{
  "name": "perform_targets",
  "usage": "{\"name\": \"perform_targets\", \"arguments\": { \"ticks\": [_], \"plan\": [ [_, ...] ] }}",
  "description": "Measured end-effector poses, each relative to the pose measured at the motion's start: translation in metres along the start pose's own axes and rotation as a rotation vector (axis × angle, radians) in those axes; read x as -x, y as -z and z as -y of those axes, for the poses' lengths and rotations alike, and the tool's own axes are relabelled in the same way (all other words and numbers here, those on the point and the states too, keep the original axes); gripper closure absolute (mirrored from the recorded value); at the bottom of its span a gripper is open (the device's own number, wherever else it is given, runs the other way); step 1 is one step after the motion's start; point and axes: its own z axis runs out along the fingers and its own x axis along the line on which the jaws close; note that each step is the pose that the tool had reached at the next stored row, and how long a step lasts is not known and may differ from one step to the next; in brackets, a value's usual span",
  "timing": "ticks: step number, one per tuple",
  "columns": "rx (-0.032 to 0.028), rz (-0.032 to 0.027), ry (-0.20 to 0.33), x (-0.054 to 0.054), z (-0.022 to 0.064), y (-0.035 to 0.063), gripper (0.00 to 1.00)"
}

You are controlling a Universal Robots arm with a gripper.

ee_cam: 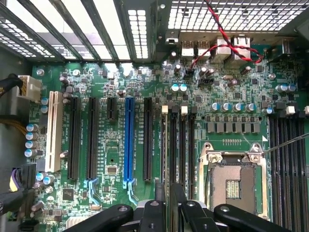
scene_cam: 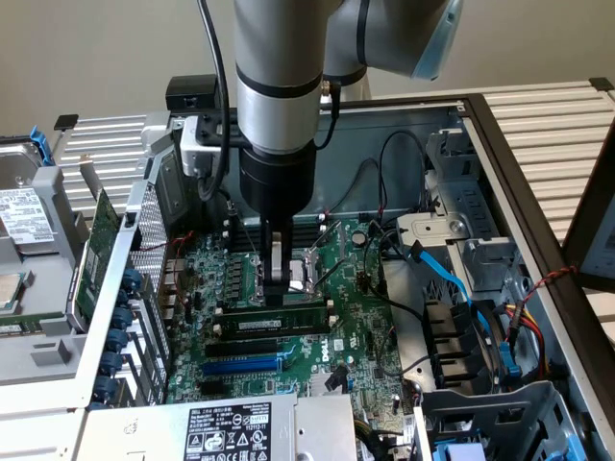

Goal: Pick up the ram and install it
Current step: 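Press down the ram until it locks into place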

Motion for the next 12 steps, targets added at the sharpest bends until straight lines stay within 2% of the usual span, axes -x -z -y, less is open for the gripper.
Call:
{"name": "perform_targets", "arguments": {
  "ticks": [2, 5, 6, 7, 10, 12],
  "plan": [
    [-0.0011, -0.0010, 0.000, 0.0002, 0.0000, 0.0000, 0.79],
    [-0.0100, -0.0063, -0.001, 0.0024, -0.0001, -0.0002, 0.79],
    [-0.0126, -0.0080, -0.001, 0.0033, -0.0001, -0.0003, 0.81],
    [-0.0143, -0.0091, -0.001, 0.0040, -0.0003, -0.0006, 0.88],
    [-0.0167, -0.0109, -0.001, 0.0057, -0.0014, -0.0023, 0.89],
    [-0.0188, -0.0154, -0.002, 0.0059, -0.0038, -0.0038, 0.89]
  ]
}}
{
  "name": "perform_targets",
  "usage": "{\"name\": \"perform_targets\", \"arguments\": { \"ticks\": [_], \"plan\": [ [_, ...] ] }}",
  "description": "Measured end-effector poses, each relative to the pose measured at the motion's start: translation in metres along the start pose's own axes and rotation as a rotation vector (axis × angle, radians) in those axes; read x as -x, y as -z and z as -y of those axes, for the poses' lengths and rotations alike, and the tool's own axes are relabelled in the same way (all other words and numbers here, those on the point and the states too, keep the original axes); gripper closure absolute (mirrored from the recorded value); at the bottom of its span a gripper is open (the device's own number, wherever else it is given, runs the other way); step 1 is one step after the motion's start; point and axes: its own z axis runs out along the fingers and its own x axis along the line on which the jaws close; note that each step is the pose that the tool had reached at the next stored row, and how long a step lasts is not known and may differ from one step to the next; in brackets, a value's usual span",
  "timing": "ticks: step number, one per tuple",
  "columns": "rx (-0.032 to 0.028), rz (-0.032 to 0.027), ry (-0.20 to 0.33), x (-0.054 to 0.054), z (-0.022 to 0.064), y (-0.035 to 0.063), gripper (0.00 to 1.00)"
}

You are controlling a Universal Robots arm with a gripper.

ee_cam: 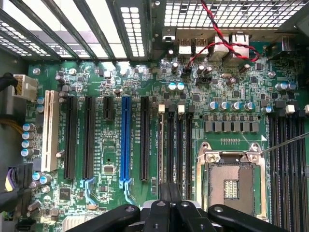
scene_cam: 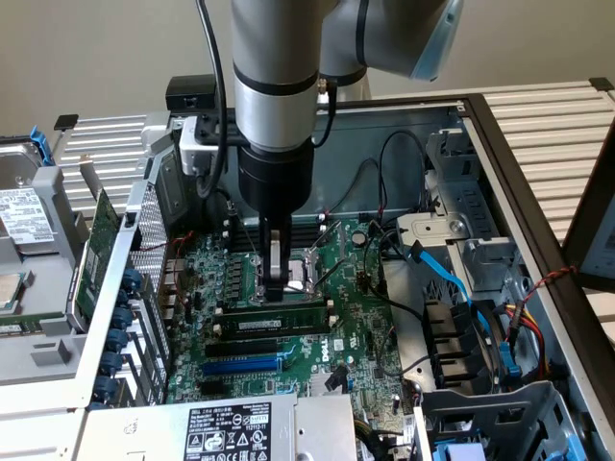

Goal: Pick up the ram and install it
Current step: 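Press down the ram until it locks into place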

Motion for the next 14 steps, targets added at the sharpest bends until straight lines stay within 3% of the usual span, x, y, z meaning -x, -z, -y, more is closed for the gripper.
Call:
{"name": "perform_targets", "arguments": {
  "ticks": [2, 6, 7, 9, 14],
  "plan": [
    [-0.0056, -0.0063, 0.000, 0.0000, -0.0025, -0.0014, 0.89],
    [-0.0304, -0.0152, -0.001, 0.0008, -0.0033, -0.0032, 0.89],
    [-0.0338, -0.0169, -0.001, 0.0009, -0.0033, -0.0038, 0.89],
    [-0.0372, -0.0188, -0.002, 0.0010, -0.0033, -0.0055, 0.89],
    [-0.0390, -0.0207, -0.002, 0.0010, -0.0035, -0.0075, 0.89]
  ]
}}
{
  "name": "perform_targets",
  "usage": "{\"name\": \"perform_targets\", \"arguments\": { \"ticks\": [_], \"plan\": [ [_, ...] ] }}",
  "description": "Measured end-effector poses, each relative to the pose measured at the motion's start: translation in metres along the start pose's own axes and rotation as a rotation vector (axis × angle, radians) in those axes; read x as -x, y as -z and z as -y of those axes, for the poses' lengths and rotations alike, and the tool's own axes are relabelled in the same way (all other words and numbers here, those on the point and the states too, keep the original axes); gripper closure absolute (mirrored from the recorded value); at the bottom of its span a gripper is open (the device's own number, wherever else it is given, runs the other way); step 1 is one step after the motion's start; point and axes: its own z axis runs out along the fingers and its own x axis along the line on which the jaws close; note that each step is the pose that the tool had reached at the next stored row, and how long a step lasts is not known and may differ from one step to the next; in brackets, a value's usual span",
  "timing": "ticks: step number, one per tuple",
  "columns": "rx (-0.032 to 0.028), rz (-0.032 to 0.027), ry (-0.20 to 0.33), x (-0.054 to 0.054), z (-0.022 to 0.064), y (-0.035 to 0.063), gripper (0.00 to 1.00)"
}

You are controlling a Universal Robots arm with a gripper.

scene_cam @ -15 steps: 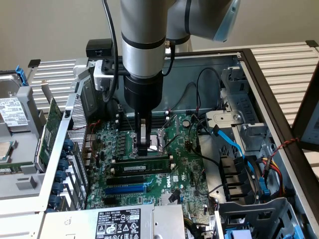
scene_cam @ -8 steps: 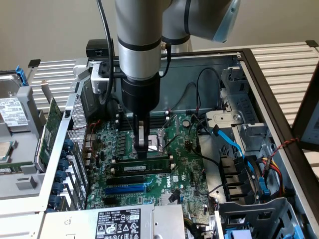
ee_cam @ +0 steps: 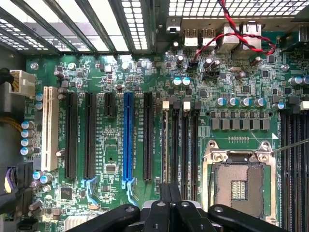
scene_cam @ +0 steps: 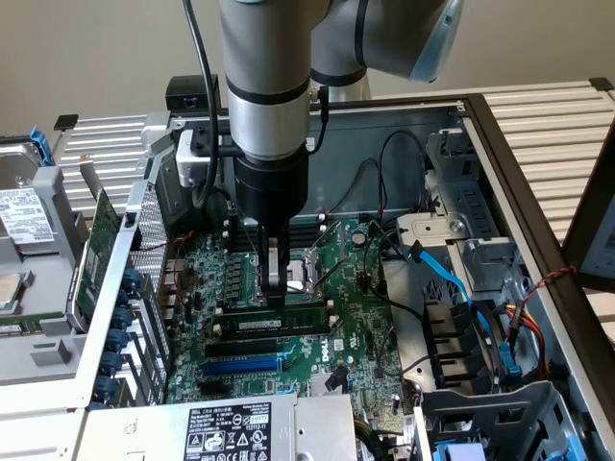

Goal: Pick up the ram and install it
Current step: 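Press down the ram until it locks into place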

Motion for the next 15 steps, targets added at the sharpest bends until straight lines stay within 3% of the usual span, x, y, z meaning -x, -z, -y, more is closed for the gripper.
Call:
{"name": "perform_targets", "arguments": {
  "ticks": [3, 6, 9, 15],
  "plan": [
    [-0.0012, -0.0041, 0.000, 0.0001, -0.0001, -0.0004, 0.89],
    [-0.0071, -0.0079, 0.000, 0.0000, -0.0001, -0.0010, 0.89],
    [-0.0121, -0.0080, -0.001, 0.0001, -0.0001, -0.0019, 0.89],
    [-0.0123, -0.0082, -0.001, 0.0001, -0.0004, -0.0034, 0.89]
  ]
}}
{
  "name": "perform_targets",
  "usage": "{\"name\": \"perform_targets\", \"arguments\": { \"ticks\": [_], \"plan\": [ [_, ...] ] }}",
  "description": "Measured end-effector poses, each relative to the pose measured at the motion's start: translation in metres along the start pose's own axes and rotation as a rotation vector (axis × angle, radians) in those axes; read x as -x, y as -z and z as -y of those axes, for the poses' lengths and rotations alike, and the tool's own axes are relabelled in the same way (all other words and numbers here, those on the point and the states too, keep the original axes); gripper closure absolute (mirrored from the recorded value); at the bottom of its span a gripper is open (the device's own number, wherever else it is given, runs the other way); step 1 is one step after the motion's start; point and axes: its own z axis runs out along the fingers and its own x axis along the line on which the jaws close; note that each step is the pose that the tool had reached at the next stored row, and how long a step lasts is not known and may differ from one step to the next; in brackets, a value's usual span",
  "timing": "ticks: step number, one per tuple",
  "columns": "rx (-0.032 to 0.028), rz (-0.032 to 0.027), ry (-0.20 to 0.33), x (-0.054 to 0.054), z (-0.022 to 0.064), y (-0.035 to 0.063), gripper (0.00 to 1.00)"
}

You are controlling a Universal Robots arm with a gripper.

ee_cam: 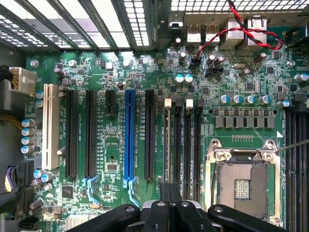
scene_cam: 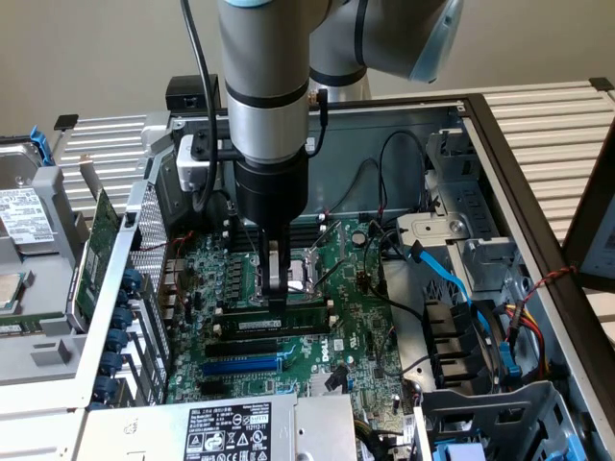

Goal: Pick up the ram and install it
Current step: 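Press down the ram until it locks into place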

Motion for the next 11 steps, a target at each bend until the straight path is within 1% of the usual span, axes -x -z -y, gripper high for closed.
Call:
{"name": "perform_targets", "arguments": {
  "ticks": [11],
  "plan": [
    [0.0002, -0.0005, 0.000, 0.0000, 0.0000, -0.0045, 0.89]
  ]
}}
